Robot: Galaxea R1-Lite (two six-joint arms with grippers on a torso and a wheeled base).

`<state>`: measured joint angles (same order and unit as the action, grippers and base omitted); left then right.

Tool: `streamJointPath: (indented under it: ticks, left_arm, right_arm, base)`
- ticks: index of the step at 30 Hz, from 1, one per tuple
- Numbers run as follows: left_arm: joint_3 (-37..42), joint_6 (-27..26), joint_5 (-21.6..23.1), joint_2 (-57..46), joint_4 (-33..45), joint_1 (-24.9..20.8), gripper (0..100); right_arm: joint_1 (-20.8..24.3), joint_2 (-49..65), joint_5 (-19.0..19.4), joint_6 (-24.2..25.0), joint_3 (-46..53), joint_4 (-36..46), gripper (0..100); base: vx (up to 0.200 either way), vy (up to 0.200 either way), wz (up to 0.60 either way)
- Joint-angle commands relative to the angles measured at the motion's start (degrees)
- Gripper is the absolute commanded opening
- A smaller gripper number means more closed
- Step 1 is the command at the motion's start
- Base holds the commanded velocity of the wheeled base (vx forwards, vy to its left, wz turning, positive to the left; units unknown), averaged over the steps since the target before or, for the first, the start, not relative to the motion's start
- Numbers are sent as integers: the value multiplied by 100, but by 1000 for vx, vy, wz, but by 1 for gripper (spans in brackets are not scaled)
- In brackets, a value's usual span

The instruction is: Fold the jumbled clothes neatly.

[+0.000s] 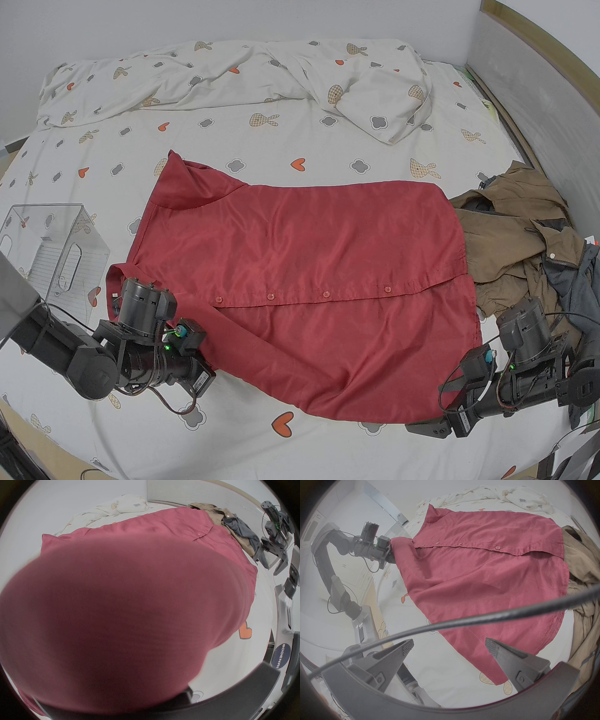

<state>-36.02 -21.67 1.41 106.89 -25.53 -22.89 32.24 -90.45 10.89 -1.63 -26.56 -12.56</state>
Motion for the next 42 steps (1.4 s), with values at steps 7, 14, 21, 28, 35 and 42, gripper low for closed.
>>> streamJointPath:
  ticks: [7,14,21,28,35,42]
  left_arm:
    - [157,84,-379,-247,13,-136,0]
    - [210,111,-405,-370,4,-224,100]
    - [254,128,-405,-397,-5,-233,100]
    - [210,190,-414,-36,-66,-233,100]
    - [175,190,-651,324,-796,-233,0]
    - [350,190,-598,-168,-594,-259,0]
  right_arm:
    - [36,-7,1,-4,2,-1,100]
    - [36,-7,1,-4,2,-1,100]
    - [36,-7,1,-4,2,-1,100]
    - [36,-7,1,-4,2,-1,100]
    - [45,-7,1,-4,2,-1,100]
    - [45,-16,10,-4,2,-1,100]
  base:
    - [0,0,0]
    - [0,0,0]
    - [0,0,0]
    - [0,0,0]
    - [0,0,0]
    - [0,0,0]
